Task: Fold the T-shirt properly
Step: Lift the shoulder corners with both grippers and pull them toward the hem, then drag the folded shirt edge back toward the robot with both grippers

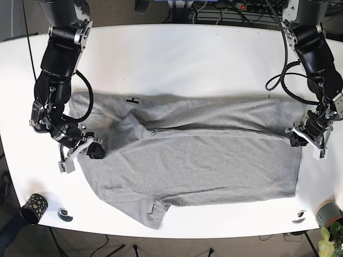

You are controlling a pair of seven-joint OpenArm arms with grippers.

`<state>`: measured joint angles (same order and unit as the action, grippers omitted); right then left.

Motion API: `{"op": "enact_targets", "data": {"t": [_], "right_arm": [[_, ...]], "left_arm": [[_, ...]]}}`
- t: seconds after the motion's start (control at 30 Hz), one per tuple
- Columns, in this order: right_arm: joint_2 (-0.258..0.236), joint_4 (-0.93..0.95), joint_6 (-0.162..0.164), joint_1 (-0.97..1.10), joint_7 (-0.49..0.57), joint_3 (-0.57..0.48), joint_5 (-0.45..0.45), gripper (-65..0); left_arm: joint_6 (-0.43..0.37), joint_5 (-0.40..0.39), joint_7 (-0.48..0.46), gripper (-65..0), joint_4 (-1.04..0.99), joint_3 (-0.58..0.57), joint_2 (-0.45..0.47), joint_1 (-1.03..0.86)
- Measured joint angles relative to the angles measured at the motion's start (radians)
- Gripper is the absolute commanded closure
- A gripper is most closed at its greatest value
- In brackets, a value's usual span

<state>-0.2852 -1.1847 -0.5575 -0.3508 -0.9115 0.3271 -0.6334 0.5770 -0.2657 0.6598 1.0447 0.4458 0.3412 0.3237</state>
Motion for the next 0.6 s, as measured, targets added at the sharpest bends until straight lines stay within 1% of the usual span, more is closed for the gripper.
{"op": "enact_targets", "data": {"t": [0.03,0.1,0.13,0.2,0.23,0.27,0.4,0.47,0.6], "right_arm": [[-0.002,0.0,0.0,-0.001,0.003,0.001,0.002,-23.5],[-0.004,0.0,0.001,0.0,0.003,0.004,0.006,-35.2],[-0.004,0.0,0.004,0.002,0.003,0.005,0.009,-39.6],[-0.006,0.0,0.003,0.006,0.002,0.005,0.009,-47.7],[-0.011,0.0,0.002,0.008,0.0,0.005,0.006,-49.8],[-0.016,0.0,0.003,0.01,-0.001,0.005,0.005,-51.0],[-0.04,-0.011,0.003,0.045,0.003,0.034,0.001,-50.1],[-0.055,-0.051,0.003,0.091,0.0,0.066,0.007,-50.3],[-0.086,-0.163,0.005,0.198,-0.002,0.089,0.021,-50.3]], "left_arm": [[0.0,0.006,-0.004,-26.5,0.0,0.0,0.001,0.002],[-0.001,0.011,-0.006,-33.9,-0.003,0.0,0.004,0.008],[-0.001,0.011,-0.019,-36.9,-0.003,0.0,0.004,0.011],[0.0,0.01,-0.03,-41.3,-0.003,0.0,0.006,0.015],[0.0,0.007,-0.029,-42.2,-0.003,-0.002,0.01,0.017],[0.0,0.003,-0.029,-42.2,-0.003,-0.002,0.016,0.017],[0.0,0.004,-0.029,-42.4,-0.003,0.0,0.039,0.016],[-0.001,0.005,-0.024,-42.5,0.006,-0.002,0.05,0.006],[0.0,-0.008,-0.034,-42.4,0.064,-0.001,0.074,-0.066]]}}
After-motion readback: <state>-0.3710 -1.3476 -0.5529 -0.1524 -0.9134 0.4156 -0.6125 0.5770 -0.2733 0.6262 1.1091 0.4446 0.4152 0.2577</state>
